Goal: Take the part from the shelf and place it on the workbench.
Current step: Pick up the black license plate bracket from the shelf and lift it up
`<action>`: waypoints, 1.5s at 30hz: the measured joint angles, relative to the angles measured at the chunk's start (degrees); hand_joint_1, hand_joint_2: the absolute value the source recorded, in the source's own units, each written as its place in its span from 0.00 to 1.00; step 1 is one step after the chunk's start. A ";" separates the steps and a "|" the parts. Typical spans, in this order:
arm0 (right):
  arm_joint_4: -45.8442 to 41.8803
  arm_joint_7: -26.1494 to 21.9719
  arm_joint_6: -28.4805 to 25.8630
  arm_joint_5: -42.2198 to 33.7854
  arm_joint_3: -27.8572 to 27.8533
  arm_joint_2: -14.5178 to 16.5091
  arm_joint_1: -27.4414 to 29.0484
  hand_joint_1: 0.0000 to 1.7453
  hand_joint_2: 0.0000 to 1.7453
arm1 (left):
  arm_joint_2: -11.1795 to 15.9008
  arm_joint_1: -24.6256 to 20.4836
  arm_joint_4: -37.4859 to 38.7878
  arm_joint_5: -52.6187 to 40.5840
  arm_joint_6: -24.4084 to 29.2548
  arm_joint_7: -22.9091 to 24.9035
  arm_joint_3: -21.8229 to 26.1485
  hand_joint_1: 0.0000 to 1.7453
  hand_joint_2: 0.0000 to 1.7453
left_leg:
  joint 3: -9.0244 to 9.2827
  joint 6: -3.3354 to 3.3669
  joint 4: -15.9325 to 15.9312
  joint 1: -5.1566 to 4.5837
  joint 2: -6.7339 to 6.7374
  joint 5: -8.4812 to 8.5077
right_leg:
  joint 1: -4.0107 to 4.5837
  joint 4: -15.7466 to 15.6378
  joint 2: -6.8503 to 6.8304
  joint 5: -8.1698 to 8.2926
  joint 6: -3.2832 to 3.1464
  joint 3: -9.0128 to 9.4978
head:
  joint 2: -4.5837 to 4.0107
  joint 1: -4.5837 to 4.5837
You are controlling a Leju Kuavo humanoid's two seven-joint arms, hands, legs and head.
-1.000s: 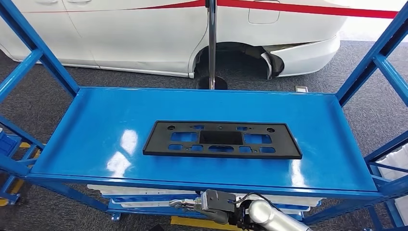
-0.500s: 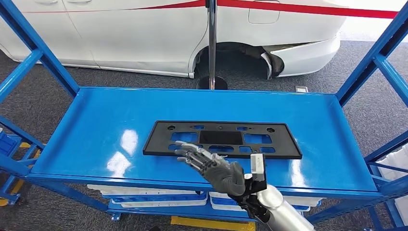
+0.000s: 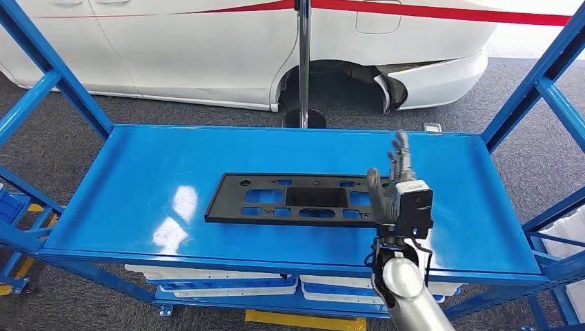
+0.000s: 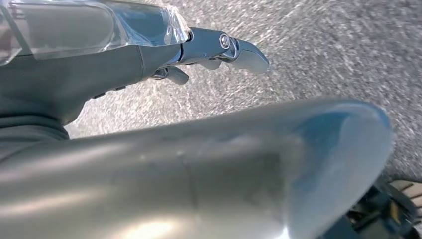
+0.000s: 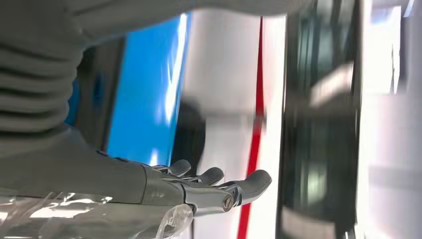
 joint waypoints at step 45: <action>11.98 30.82 -3.94 74.35 14.96 5.95 -6.42 0.00 1.00 | -0.61 -2.67 0.00 -5.72 -3.93 7.08 1.78 0.00 0.00 | -0.07 -0.03 -0.01 0.05 -0.10 0.04 | 0.06 0.02 -0.11 0.01 -0.02 0.01 | 0.00 0.00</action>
